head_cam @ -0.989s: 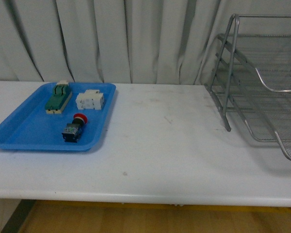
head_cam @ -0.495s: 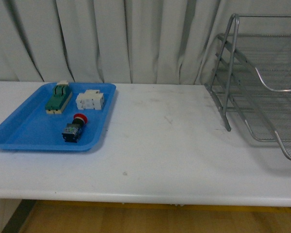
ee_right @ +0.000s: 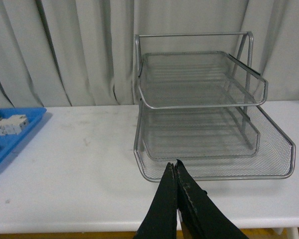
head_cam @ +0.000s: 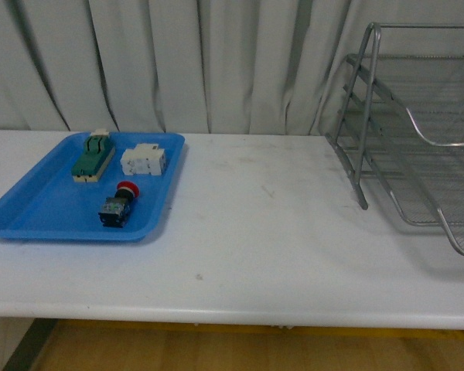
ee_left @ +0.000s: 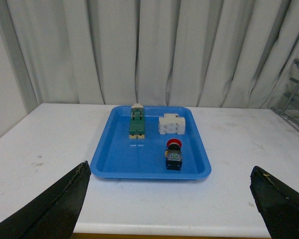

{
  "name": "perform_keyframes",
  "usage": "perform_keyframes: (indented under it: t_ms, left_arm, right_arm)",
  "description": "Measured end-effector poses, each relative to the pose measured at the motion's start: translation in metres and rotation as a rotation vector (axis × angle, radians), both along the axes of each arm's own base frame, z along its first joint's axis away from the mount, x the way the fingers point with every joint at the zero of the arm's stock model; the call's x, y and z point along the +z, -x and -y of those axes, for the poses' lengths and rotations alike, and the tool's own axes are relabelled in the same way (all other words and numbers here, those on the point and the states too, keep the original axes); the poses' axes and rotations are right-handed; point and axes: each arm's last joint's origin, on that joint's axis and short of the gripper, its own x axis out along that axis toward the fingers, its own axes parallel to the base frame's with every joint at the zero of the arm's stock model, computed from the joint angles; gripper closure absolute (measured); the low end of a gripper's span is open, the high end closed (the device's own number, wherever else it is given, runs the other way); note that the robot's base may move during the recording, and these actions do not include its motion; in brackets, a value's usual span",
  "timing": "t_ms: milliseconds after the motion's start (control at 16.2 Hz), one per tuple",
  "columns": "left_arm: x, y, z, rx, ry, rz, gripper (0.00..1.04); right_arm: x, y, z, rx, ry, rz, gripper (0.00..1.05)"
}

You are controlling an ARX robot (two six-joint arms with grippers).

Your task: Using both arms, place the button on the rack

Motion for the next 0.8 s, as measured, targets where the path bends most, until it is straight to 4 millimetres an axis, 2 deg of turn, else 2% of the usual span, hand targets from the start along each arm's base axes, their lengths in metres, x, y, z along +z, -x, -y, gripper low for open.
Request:
perform_keyframes:
  t_ms: [186, 618, 680, 804]
  left_arm:
    - [-0.0001, 0.0, 0.0, 0.0, 0.0, -0.001, 0.07]
    - [-0.0001, 0.0, 0.0, 0.0, 0.0, -0.001, 0.07]
    - [-0.0001, 0.0, 0.0, 0.0, 0.0, -0.001, 0.07]
    - [-0.0007, 0.0, 0.0, 0.002, 0.003, -0.008, 0.07]
  right_arm:
    - [0.0006, 0.0001, 0.0, 0.0, 0.002, 0.006, 1.02]
    - [0.0006, 0.0001, 0.0, 0.0, 0.001, 0.006, 0.13]
    - [0.0006, 0.0001, 0.0, 0.0, 0.0, 0.006, 0.04]
    - [0.0006, 0.0001, 0.0, 0.0, 0.0, 0.006, 0.06]
